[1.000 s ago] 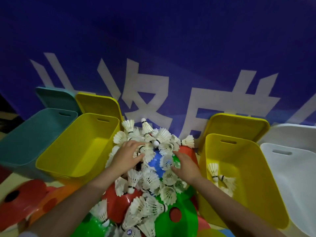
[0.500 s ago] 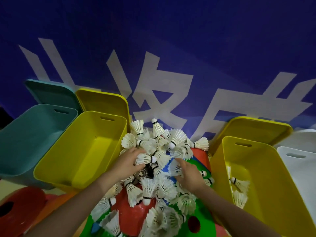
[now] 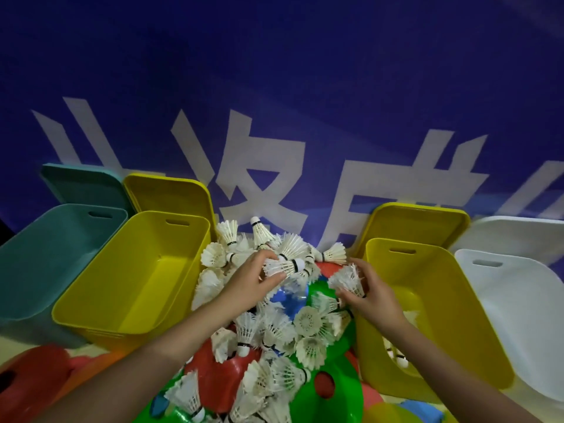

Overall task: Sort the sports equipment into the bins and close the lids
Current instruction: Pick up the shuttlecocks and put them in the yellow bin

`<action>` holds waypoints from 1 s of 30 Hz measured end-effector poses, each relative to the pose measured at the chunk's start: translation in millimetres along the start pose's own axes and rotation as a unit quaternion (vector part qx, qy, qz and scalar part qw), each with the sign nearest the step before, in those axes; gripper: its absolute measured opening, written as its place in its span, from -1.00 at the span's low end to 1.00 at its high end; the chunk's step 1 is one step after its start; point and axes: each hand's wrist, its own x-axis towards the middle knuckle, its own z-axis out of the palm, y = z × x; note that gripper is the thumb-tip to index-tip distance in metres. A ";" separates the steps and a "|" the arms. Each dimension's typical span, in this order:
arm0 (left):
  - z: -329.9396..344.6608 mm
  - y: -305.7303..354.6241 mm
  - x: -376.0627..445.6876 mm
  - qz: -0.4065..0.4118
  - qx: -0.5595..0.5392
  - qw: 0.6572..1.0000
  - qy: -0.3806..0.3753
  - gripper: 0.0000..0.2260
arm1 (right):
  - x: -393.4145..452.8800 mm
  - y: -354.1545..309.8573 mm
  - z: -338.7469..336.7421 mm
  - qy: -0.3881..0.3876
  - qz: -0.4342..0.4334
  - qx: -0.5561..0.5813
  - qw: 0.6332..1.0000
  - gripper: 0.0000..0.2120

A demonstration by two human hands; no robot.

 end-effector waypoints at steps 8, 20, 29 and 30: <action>79.9 77.5 11.3 0.027 -0.024 0.998 -0.052 -0.68 | -38.1 88.1 -87.6 0.062 0.044 -0.125 0.989 -0.37; 214.5 129.2 25.2 0.040 0.077 0.977 -0.192 -0.60 | -87.8 189.2 -137.6 0.016 0.029 -0.212 0.977 -0.47; 273.9 124.7 55.1 0.076 0.340 0.855 -0.383 -0.47 | -84.6 199.4 -131.0 0.077 0.042 -0.146 0.985 -0.48; 278.8 123.6 56.6 0.072 0.357 0.843 -0.396 -0.47 | -84.6 200.0 -130.6 0.081 0.043 -0.143 0.985 -0.48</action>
